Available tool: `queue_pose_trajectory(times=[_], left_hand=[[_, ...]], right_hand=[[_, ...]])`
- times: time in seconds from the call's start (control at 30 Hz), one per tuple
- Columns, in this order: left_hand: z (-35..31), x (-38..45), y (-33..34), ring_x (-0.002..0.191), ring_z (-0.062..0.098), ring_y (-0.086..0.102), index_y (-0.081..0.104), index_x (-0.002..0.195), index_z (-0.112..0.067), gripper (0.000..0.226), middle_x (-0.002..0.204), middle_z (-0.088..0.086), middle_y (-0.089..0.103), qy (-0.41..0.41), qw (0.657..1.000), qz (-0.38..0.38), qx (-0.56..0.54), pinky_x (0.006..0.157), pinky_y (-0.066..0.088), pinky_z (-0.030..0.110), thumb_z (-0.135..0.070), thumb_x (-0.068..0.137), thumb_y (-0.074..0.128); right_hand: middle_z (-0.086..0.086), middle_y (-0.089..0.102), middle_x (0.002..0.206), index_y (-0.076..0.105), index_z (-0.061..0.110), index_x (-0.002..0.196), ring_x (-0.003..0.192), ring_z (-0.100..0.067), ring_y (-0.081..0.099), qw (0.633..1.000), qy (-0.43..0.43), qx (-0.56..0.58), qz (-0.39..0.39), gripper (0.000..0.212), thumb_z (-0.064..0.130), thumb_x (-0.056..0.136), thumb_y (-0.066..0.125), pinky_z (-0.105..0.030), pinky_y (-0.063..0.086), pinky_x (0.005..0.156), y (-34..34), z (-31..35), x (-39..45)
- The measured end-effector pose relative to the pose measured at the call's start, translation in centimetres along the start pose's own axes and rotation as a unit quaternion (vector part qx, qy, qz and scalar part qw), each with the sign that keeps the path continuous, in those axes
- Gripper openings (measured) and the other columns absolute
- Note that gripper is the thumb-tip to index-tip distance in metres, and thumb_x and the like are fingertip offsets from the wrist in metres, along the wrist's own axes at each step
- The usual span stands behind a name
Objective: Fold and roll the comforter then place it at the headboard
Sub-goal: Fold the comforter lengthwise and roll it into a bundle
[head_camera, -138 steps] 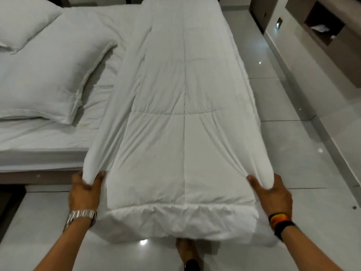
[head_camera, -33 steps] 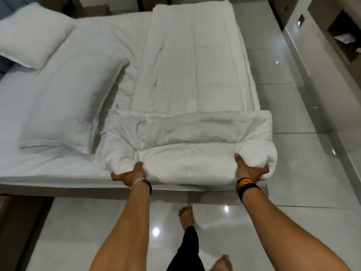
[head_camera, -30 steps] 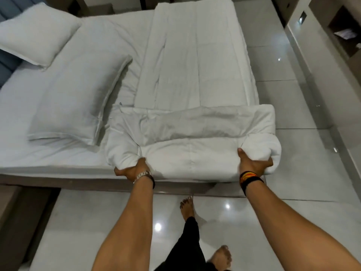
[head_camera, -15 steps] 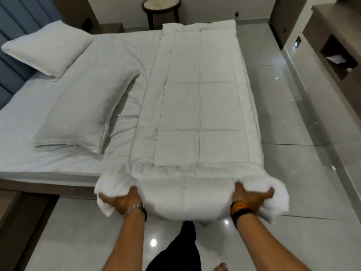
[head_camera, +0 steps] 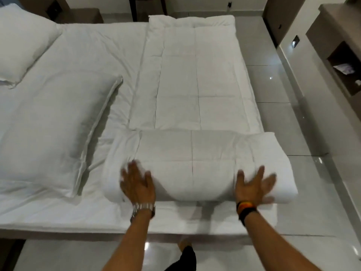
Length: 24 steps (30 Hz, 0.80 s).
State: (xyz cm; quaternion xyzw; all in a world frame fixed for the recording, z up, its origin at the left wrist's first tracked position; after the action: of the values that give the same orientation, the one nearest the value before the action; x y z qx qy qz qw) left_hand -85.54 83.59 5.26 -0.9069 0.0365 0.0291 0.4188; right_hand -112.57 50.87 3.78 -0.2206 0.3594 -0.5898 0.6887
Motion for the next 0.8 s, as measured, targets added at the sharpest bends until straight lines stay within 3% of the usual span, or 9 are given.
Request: queue_pose_trajectory(times=[0.07,0.17,0.23,0.3,0.33,0.4,0.47,0.6,0.8], left_hand=[[4.1,-1.8,1.2,0.16,0.041,-0.007,0.0,0.166,-0.038,0.101,0.175,0.01,-0.009,-0.162,0.986,-0.035,-0.027,0.119,0.004,0.076,-0.087,0.086,0.037],[8.8,-4.7,3.3,0.158,0.048,-0.003,-0.018,0.163,-0.035,0.142,0.171,0.017,-0.021,-0.438,0.87,-0.079,-0.212,0.122,0.013,0.071,-0.085,0.063,0.07],[9.7,-4.4,5.1,0.158,0.044,0.009,-0.016,0.164,-0.018,0.151,0.173,0.02,-0.007,-0.487,0.823,-0.047,-0.289,0.124,0.019,0.064,-0.097,0.059,0.059],[9.2,-3.1,6.0,0.159,0.042,0.008,0.003,0.164,-0.004,0.149,0.173,0.022,0.002,-0.477,0.814,-0.033,-0.332,0.127,-0.005,0.047,-0.107,0.06,0.03],[8.9,-2.4,6.4,0.159,0.042,0.01,0.008,0.164,-0.005,0.143,0.173,0.022,0.005,-0.483,0.8,-0.042,-0.354,0.121,-0.01,0.042,-0.104,0.064,0.033],[8.3,-1.8,7.5,0.151,0.041,0.03,0.011,0.165,-0.014,0.138,0.169,0.019,0.019,-0.529,0.743,-0.081,-0.401,0.123,0.018,0.053,-0.084,0.063,0.074],[7.3,-1.0,8.1,0.14,0.035,0.046,0.016,0.161,-0.021,0.149,0.162,0.014,0.034,-0.56,0.697,-0.097,-0.437,0.11,0.041,0.057,-0.066,0.042,0.094],[6.0,-0.1,6.7,0.138,0.031,0.05,0.013,0.161,-0.017,0.147,0.158,0.009,0.042,-0.511,0.736,-0.105,-0.432,0.113,0.042,0.052,-0.056,0.049,0.1],[5.2,-4.5,1.6,0.121,0.021,0.058,0.028,0.156,-0.022,0.131,0.146,0.001,0.055,-0.403,0.768,-0.123,-0.481,0.112,0.043,0.037,-0.041,0.051,0.103]], right_hand=[[-0.012,-0.02,0.175,0.001,0.044,0.167,0.161,-0.039,-0.013,0.99,0.134,0.042,-0.015,0.116,0.088,0.075,0.057,-0.076,0.0,0.118,0.9,-4.7,-1.8],[-0.02,-0.026,0.171,-0.016,0.055,0.16,0.158,-0.053,0.0,0.953,0.266,0.139,-0.021,0.138,0.094,0.058,0.069,-0.067,0.017,0.123,2.2,-7.4,-2.5],[-0.023,-0.024,0.171,-0.021,0.054,0.159,0.159,-0.048,0.009,0.945,0.271,0.184,-0.021,0.148,0.089,0.053,0.077,-0.062,0.029,0.123,3.3,-6.4,-1.3],[-0.028,-0.011,0.171,-0.02,0.051,0.16,0.156,-0.047,0.021,0.941,0.276,0.191,-0.033,0.153,0.084,0.052,0.083,-0.06,0.036,0.119,4.2,-4.9,0.2],[-0.031,0.0,0.169,-0.019,0.05,0.161,0.15,-0.049,0.033,0.94,0.282,0.186,-0.043,0.154,0.082,0.052,0.086,-0.059,0.04,0.115,4.6,-4.2,0.8],[-0.033,0.018,0.162,-0.015,0.051,0.161,0.142,-0.05,0.042,0.939,0.278,0.192,-0.068,0.153,0.071,0.054,0.093,-0.059,0.042,0.11,5.2,-2.7,2.1],[-0.031,0.026,0.16,-0.009,0.054,0.162,0.147,-0.048,0.036,0.941,0.249,0.213,-0.08,0.148,0.055,0.059,0.098,-0.059,0.039,0.113,5.6,-1.2,3.2],[-0.021,0.049,0.149,0.005,0.054,0.16,0.133,-0.043,0.055,0.965,0.16,0.198,-0.056,0.126,0.038,0.071,0.093,-0.06,0.04,0.115,4.6,1.5,4.3],[-0.012,0.056,0.151,0.018,0.045,0.161,0.134,-0.037,0.056,0.981,0.063,0.18,-0.017,0.114,0.028,0.075,0.092,-0.047,0.044,0.11,-0.9,-1.6,0.1]])
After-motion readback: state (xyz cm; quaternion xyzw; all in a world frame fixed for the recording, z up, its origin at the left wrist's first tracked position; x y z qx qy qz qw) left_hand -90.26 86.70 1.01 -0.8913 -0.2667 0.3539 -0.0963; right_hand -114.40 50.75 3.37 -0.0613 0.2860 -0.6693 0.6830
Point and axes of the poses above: each hand's wrist, its own x-axis towards the middle knuckle, its own y-axis out of the palm, z = x × y, the point moved 8 cm from there along x, towards the middle knuckle
